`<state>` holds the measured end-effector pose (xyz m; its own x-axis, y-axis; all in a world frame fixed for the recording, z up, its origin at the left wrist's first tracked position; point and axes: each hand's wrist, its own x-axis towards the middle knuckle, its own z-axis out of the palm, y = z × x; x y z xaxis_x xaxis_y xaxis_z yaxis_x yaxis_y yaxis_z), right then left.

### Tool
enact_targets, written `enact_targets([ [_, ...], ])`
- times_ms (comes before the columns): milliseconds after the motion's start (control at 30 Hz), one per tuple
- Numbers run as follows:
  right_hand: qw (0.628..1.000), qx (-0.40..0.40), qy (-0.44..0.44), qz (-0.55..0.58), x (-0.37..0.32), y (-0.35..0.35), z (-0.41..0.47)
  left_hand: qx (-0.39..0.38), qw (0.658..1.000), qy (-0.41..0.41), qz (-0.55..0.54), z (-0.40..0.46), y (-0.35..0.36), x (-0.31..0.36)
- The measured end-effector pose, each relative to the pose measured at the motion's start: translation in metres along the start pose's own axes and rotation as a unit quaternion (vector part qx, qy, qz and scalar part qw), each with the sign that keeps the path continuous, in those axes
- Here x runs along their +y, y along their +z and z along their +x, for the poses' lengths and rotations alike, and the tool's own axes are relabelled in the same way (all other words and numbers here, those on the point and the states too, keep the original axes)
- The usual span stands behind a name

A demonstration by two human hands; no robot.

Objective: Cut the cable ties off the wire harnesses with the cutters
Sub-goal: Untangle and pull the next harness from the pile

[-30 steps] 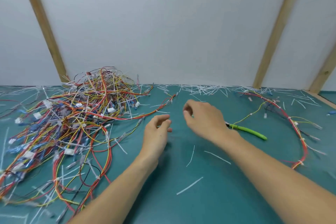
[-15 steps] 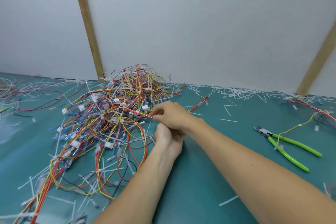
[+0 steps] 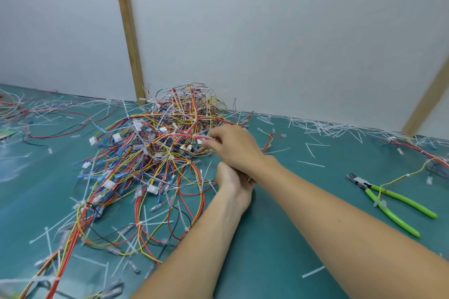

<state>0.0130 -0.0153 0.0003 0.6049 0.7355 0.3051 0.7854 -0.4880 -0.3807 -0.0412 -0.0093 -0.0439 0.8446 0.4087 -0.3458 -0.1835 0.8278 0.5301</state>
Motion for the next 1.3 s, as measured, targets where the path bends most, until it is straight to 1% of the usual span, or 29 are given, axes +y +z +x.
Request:
enact_targets([
  [67, 0.993, 0.077, -0.027, 0.080, -0.004, -0.016, -0.004, -0.025, 0.992, 0.023, 0.125, -0.004, 0.003, -0.004],
  [100, 0.984, 0.113, -0.041, 0.131, -0.008, -0.027, -0.005, -0.024, 0.983, 0.036, 0.180, -0.004, 0.004, -0.008],
  [133, 0.969, 0.159, -0.053, 0.183, -0.012, -0.039, -0.004, -0.021, 0.976, 0.041, 0.215, -0.006, 0.006, -0.010],
  [167, 0.945, 0.218, -0.064, 0.234, -0.016, -0.052, -0.002, -0.018, 0.970, 0.046, 0.237, -0.008, 0.008, -0.011],
  [200, 0.914, 0.289, -0.066, 0.277, -0.018, -0.065, -0.001, -0.020, 0.964, 0.057, 0.257, -0.011, 0.009, -0.010],
  [233, 0.879, 0.359, -0.053, 0.310, -0.017, -0.078, 0.000, -0.014, 0.961, 0.073, 0.268, -0.010, 0.009, -0.010],
  [267, 0.853, 0.409, -0.029, 0.324, -0.012, -0.088, 0.002, -0.009, 0.960, 0.085, 0.267, -0.011, 0.009, -0.008],
  [300, 0.851, 0.423, 0.003, 0.312, -0.004, -0.095, 0.002, 0.000, 0.959, 0.098, 0.264, -0.011, 0.009, -0.007],
  [333, 0.870, 0.402, 0.042, 0.283, 0.008, -0.099, 0.001, 0.009, 0.959, 0.106, 0.263, -0.012, 0.009, -0.005],
  [367, 0.891, 0.362, 0.085, 0.262, 0.023, -0.101, -0.001, 0.016, 0.957, 0.113, 0.267, -0.012, 0.008, -0.005],
  [400, 0.891, 0.351, 0.132, 0.256, 0.041, -0.102, -0.005, 0.019, 0.954, 0.114, 0.278, -0.011, 0.008, -0.004],
  [433, 0.873, 0.370, 0.173, 0.266, 0.058, -0.105, -0.010, 0.016, 0.949, 0.113, 0.294, -0.011, 0.007, -0.004],
  [467, 0.847, 0.410, 0.201, 0.272, 0.075, -0.109, -0.016, 0.010, 0.944, 0.110, 0.312, -0.011, 0.007, -0.005],
  [500, 0.839, 0.429, 0.211, 0.261, 0.090, -0.114, -0.022, 0.002, 0.937, 0.108, 0.332, -0.010, 0.007, -0.007],
  [533, 0.854, 0.417, 0.205, 0.234, 0.101, -0.116, -0.030, -0.006, 0.931, 0.107, 0.350, -0.011, 0.007, -0.009],
  [600, 0.896, 0.360, 0.174, 0.193, 0.113, -0.118, -0.046, -0.018, 0.921, 0.109, 0.374, -0.011, 0.008, -0.012],
  [700, 0.911, 0.345, 0.145, 0.176, 0.126, -0.126, -0.069, -0.033, 0.921, 0.139, 0.363, -0.012, 0.009, -0.013],
  [767, 0.919, 0.332, 0.133, 0.167, 0.133, -0.132, -0.082, -0.034, 0.923, 0.184, 0.338, -0.010, 0.010, -0.011],
  [833, 0.928, 0.316, 0.126, 0.151, 0.135, -0.131, -0.097, -0.035, 0.912, 0.233, 0.336, -0.009, 0.010, -0.010],
  [900, 0.934, 0.310, 0.102, 0.147, 0.129, -0.123, -0.115, -0.060, 0.899, 0.255, 0.350, -0.009, 0.010, -0.010],
  [967, 0.940, 0.303, 0.067, 0.139, 0.118, -0.111, -0.136, -0.107, 0.896, 0.230, 0.365, -0.012, 0.013, -0.013],
  [1033, 0.958, 0.260, 0.022, 0.115, 0.107, -0.095, -0.159, -0.151, 0.906, 0.150, 0.366, -0.016, 0.017, -0.019],
  [1067, 0.969, 0.226, -0.009, 0.098, 0.101, -0.086, -0.171, -0.160, 0.911, 0.105, 0.364, -0.018, 0.018, -0.022],
  [1133, 0.983, 0.160, -0.061, 0.065, 0.093, -0.069, -0.190, -0.147, 0.915, 0.044, 0.373, -0.018, 0.018, -0.028],
  [1233, 0.987, 0.094, -0.128, 0.027, 0.085, -0.056, -0.205, -0.123, 0.899, 0.016, 0.420, -0.015, 0.008, -0.033],
  [1300, 0.989, 0.052, -0.136, 0.019, 0.084, -0.054, -0.207, -0.141, 0.881, 0.023, 0.451, -0.012, 0.002, -0.033],
])
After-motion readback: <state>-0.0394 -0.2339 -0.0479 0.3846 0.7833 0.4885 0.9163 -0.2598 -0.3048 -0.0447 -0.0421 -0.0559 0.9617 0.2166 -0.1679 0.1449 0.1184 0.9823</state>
